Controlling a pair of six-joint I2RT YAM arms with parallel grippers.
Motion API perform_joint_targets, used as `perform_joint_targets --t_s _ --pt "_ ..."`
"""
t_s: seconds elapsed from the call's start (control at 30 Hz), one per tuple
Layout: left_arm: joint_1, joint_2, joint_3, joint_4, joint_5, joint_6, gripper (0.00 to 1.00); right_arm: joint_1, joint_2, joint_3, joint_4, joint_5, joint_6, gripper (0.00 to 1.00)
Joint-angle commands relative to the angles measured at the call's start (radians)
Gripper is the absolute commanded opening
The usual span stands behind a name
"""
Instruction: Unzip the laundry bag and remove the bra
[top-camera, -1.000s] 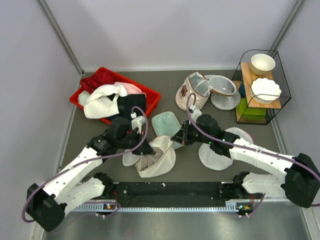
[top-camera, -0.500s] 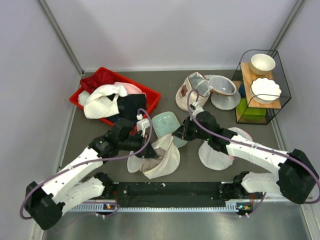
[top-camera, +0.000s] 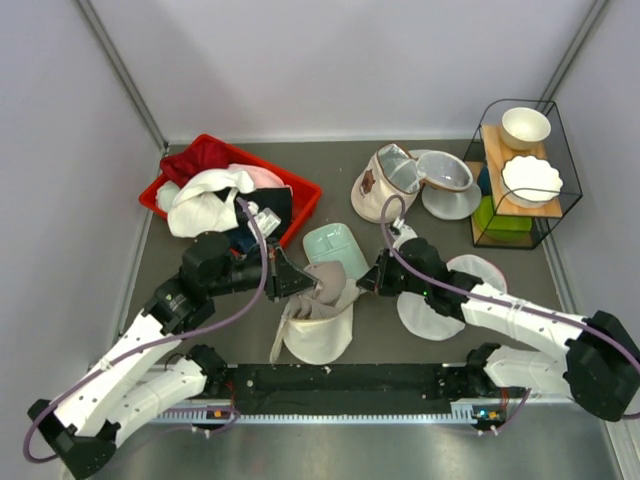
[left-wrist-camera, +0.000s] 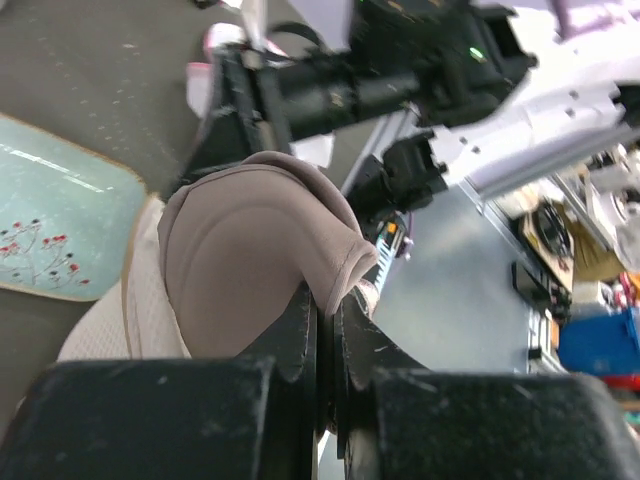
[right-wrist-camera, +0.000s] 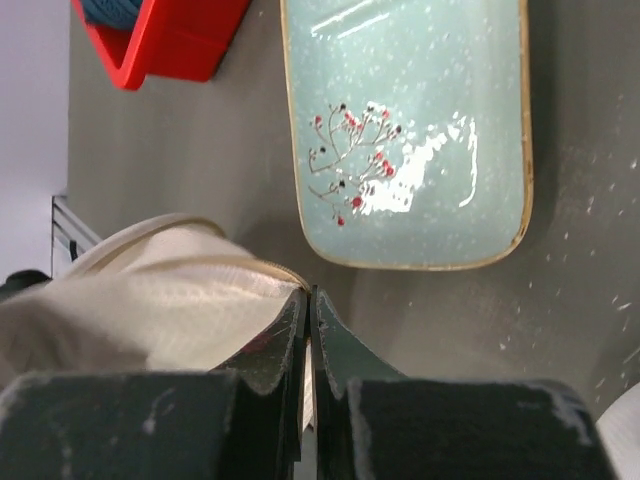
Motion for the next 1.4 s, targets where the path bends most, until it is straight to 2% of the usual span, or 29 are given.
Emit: perform_joint_targets --t_s 0.0,0.07,0.1,0.17,0.23,0.33,0.5,0.63,0.73,0.87,0.9,1.0,1.1,1.3,1.37 --pt "-0.002 0.042 0.056 0.086 -0.233 -0.108 0.0 0.053 -0.115 0.0 -0.029 0.046 -0.021 0.0" --pt "0.004 0.051 0.102 0.064 -0.329 -0.111 0.0 0.073 -0.143 0.012 -0.051 0.065 -0.036 0.0" --pt "0.012 0.063 0.121 0.028 -0.419 -0.108 0.0 0.077 -0.155 0.018 -0.066 0.072 -0.039 0.0" --pt "0.062 0.083 0.202 -0.031 -0.455 -0.077 0.0 0.084 -0.181 0.038 -0.104 0.078 -0.061 0.0" --pt "0.128 0.112 0.254 -0.087 -0.423 -0.056 0.0 0.084 -0.202 0.045 -0.129 0.081 -0.074 0.0" --pt "0.29 0.154 0.323 -0.085 -0.337 -0.046 0.0 0.085 -0.216 0.039 -0.138 0.092 -0.088 0.0" --pt "0.45 0.308 0.452 -0.084 -0.2 -0.068 0.0 0.085 -0.213 0.037 -0.141 0.096 -0.096 0.0" --pt "0.582 0.421 0.497 0.029 -0.066 -0.128 0.0 0.084 -0.219 0.032 -0.141 0.11 -0.099 0.0" --pt "0.639 0.508 0.518 0.141 0.03 -0.2 0.0 0.084 -0.216 0.037 -0.146 0.115 -0.11 0.0" --pt "0.677 0.629 0.543 0.252 0.088 -0.267 0.0 0.084 -0.21 0.039 -0.144 0.148 -0.12 0.0" --pt "0.688 0.677 0.532 0.366 0.134 -0.325 0.0 0.084 -0.204 0.045 -0.143 0.153 -0.128 0.0" --pt "0.708 0.759 0.506 0.439 0.128 -0.378 0.0 0.084 -0.176 0.071 -0.147 0.148 -0.147 0.0" --pt "0.748 0.818 0.511 0.383 0.078 -0.286 0.0 0.084 -0.158 0.094 -0.149 0.141 -0.157 0.0" --pt "0.895 0.958 0.572 0.159 -0.002 -0.1 0.0 0.084 -0.126 0.1 -0.138 0.153 -0.156 0.0" --pt "0.927 0.981 0.583 0.07 -0.101 -0.03 0.0 0.084 -0.117 0.1 -0.131 0.148 -0.151 0.0"
